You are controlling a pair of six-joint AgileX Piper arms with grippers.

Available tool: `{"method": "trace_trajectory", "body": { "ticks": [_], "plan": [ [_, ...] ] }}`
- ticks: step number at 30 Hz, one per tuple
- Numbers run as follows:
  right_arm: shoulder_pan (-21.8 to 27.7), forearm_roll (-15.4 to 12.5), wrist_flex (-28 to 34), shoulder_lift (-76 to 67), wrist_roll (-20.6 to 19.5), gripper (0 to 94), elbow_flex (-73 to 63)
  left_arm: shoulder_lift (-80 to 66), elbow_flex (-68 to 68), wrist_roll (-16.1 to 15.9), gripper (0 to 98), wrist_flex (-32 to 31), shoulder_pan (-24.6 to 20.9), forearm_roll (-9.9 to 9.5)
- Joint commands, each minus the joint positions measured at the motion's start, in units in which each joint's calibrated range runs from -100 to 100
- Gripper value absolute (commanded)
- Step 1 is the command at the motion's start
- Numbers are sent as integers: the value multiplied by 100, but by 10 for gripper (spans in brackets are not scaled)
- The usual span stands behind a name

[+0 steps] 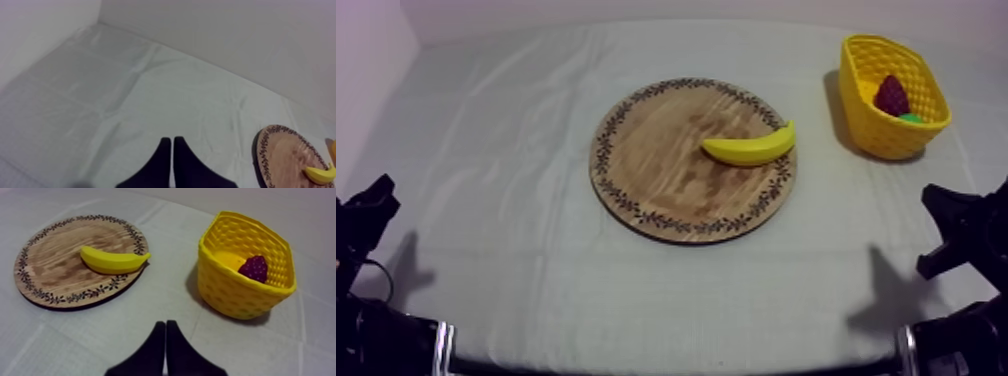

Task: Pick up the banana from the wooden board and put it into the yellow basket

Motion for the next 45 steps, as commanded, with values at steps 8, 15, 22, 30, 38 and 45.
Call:
{"method": "trace_trajectory", "body": {
  "ticks": [8, 15, 22, 30, 38, 45],
  "plan": [
    [-121, 91, 188, 72, 146, 6, -54, 0, 0, -1, 1, -4, 0, 2],
    [-395, 545, 614, 980, -428, 7, -1276, 0, 0, -1, 1, -4, 0, 2],
    [-557, 425, 1287, 2383, -59, 7, -3409, 0, 0, -1, 1, -4, 0, 2],
    [-937, 749, 1598, 4088, -46, 8, -5391, 0, 0, -1, 1, -4, 0, 2],
    [-1463, 911, 1911, 5315, 204, 7, -6578, 0, 0, -1, 1, -4, 0, 2],
    [-1645, 819, 2537, 6275, 772, 7, -7620, 0, 0, -1, 1, -4, 0, 2]
  ]
}}
